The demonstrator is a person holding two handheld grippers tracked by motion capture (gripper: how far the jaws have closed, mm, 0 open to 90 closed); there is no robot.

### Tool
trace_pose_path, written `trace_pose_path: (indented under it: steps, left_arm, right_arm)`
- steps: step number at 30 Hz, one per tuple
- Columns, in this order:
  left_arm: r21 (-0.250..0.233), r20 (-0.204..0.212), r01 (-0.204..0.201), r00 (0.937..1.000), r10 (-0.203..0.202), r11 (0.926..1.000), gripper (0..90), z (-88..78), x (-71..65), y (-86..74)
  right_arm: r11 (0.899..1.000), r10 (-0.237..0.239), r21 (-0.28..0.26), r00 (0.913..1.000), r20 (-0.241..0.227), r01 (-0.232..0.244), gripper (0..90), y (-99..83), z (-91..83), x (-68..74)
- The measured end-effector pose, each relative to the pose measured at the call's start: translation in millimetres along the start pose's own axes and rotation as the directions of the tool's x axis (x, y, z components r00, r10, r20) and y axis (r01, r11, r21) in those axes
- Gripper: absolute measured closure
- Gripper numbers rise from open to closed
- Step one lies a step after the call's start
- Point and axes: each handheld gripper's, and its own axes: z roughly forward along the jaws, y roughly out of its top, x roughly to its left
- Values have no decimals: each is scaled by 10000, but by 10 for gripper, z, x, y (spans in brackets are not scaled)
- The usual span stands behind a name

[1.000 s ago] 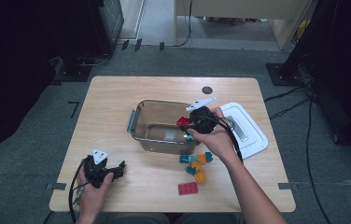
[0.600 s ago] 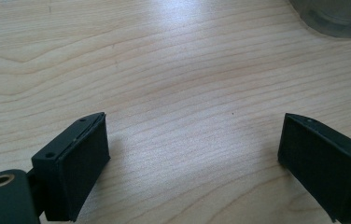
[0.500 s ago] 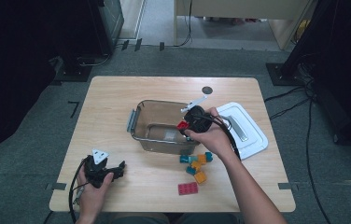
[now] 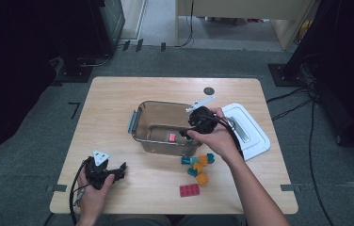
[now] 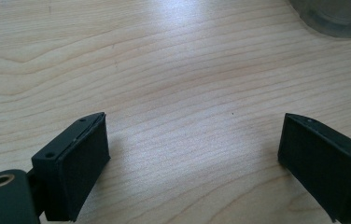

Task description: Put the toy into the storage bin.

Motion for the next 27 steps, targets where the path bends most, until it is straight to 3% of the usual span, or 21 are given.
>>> trace_pose_path:
  steps: [2,6,11,27]
  left_arm:
    - [-11,-3,12,10000,-12,10000,83,1,-1,0]
    - [-11,-1,10,10000,-10,10000,83,1,-1,0]
    - [-11,0,7,10000,-7,10000,83,1,0,0]
    - [-12,-1,11,10000,-11,10000,83,1,-1,0]
  right_arm:
    - [9991,-42,-419,10000,-56,40,256,-6,-62,0]
    - [9959,-80,-902,9992,-382,45,218,-20,-143,-8]
    - [9863,-1,-1651,9999,-127,-20,214,-117,-314,-34]
    - [9773,272,-2113,9987,426,-176,204,-522,-618,-118]
